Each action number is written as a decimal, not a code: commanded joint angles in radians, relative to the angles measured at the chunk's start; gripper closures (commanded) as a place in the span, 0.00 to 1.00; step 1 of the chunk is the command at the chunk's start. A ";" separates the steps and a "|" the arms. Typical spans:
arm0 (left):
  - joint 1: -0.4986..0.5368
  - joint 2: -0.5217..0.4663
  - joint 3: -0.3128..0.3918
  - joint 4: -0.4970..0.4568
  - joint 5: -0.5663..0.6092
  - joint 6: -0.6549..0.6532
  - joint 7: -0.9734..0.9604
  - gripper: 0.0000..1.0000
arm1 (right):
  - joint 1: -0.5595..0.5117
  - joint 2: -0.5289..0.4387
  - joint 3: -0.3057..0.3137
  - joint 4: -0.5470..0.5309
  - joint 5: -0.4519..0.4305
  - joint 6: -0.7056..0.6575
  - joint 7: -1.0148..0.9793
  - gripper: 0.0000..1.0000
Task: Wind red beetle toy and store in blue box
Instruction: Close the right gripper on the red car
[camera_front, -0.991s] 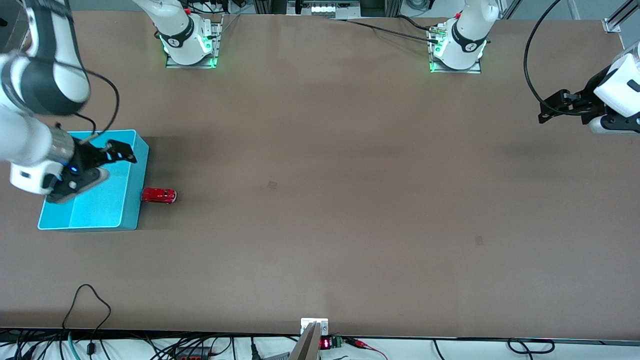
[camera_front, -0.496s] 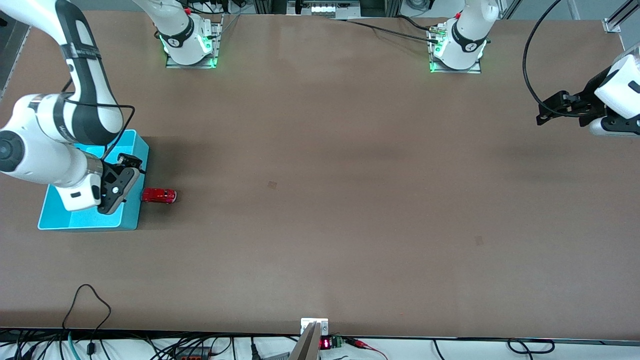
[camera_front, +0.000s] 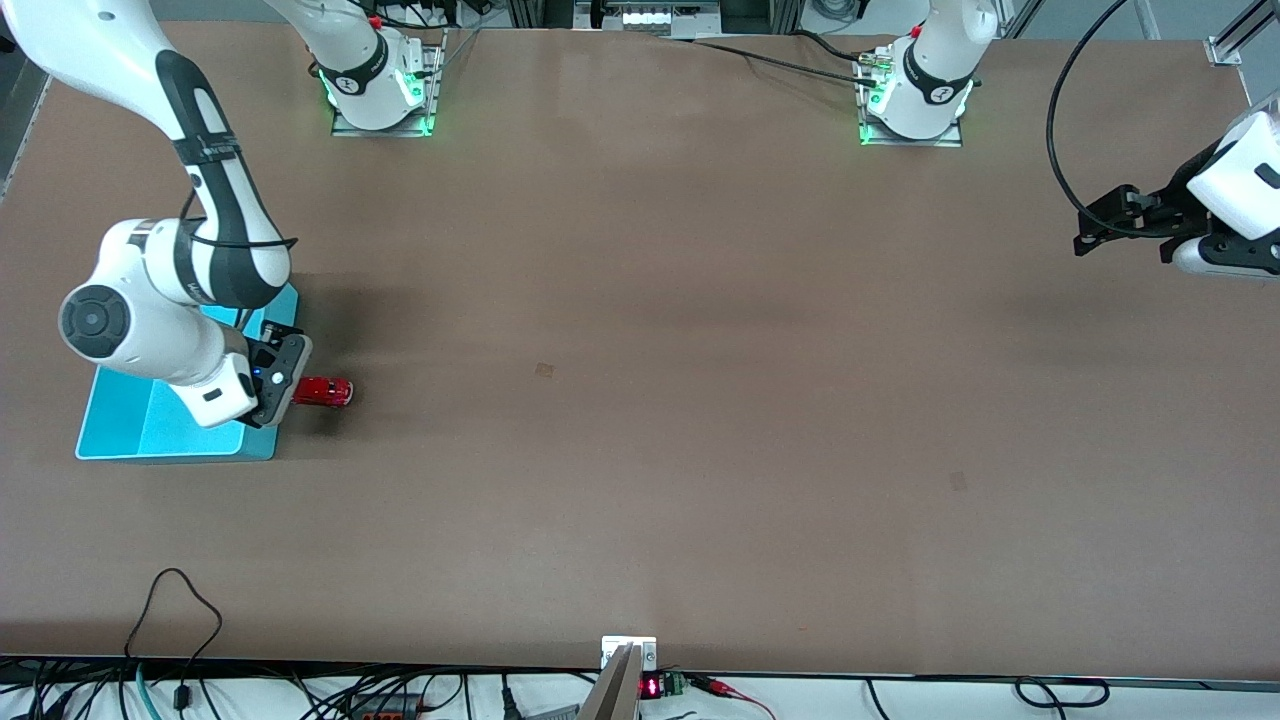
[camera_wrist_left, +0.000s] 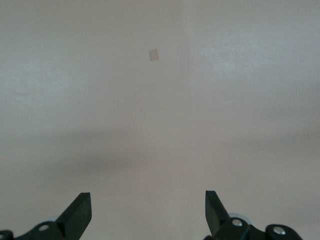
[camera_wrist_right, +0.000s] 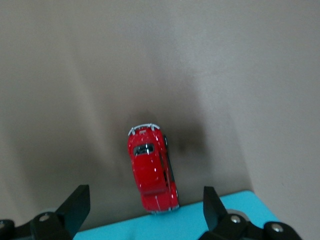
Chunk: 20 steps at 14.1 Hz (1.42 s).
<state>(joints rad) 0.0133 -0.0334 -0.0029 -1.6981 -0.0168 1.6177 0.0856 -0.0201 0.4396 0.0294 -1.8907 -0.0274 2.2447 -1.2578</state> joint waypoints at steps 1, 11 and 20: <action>-0.003 0.017 0.006 0.029 0.004 -0.004 0.026 0.00 | 0.002 0.004 0.009 -0.068 -0.020 0.082 -0.037 0.00; -0.007 0.017 0.004 0.026 0.003 -0.005 0.026 0.00 | -0.003 0.068 0.007 -0.103 -0.048 0.233 -0.161 0.00; -0.007 0.017 -0.019 0.028 0.001 -0.009 0.026 0.00 | -0.008 0.084 0.007 -0.099 -0.049 0.233 -0.144 0.64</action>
<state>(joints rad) 0.0117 -0.0296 -0.0139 -1.6969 -0.0168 1.6186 0.0968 -0.0228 0.5416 0.0336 -1.9817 -0.0609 2.4685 -1.4008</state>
